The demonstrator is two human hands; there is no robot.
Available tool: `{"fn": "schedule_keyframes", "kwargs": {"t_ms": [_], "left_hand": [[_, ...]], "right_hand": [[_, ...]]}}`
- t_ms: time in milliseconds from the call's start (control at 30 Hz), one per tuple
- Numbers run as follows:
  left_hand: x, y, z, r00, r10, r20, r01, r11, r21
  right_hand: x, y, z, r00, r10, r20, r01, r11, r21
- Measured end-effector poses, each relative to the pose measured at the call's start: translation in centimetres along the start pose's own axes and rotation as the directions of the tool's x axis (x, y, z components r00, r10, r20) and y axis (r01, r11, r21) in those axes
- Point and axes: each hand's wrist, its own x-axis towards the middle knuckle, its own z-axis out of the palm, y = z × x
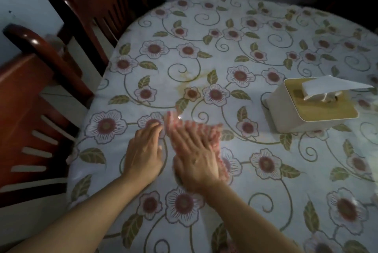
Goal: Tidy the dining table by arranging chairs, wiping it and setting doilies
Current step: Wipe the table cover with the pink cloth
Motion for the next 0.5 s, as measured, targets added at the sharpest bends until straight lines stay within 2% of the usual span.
{"fn": "schedule_keyframes", "kwargs": {"t_ms": [133,200,267,367,433,500], "left_hand": [[1.7,0.3,-0.3,0.999,-0.032,-0.034,0.032,0.999,0.002],[2.6,0.6,-0.3,0.998,-0.041,-0.044,0.041,0.999,0.005],[3.4,0.9,-0.3,0.996,-0.064,-0.054,0.064,0.998,0.003],[4.5,1.1,-0.2,0.994,-0.084,-0.076,0.083,0.996,-0.006],[5.4,1.1,-0.2,0.994,-0.07,-0.084,0.07,0.998,-0.006],[6.2,0.9,-0.2,0.994,-0.058,-0.089,0.058,0.998,-0.007]], "right_hand": [[-1.7,2.2,0.2,0.982,-0.185,0.025,0.185,0.982,-0.032],[-0.8,5.7,-0.7,0.995,-0.082,-0.056,0.077,0.994,-0.08],[1.2,10.0,-1.8,0.983,0.135,-0.126,-0.149,0.983,-0.106],[4.9,13.0,-3.1,0.932,0.348,-0.099,-0.36,0.917,-0.174],[6.4,11.6,-3.0,0.911,0.395,-0.116,-0.409,0.9,-0.151],[6.3,9.0,-2.2,0.944,0.297,-0.146,-0.312,0.945,-0.097]]}}
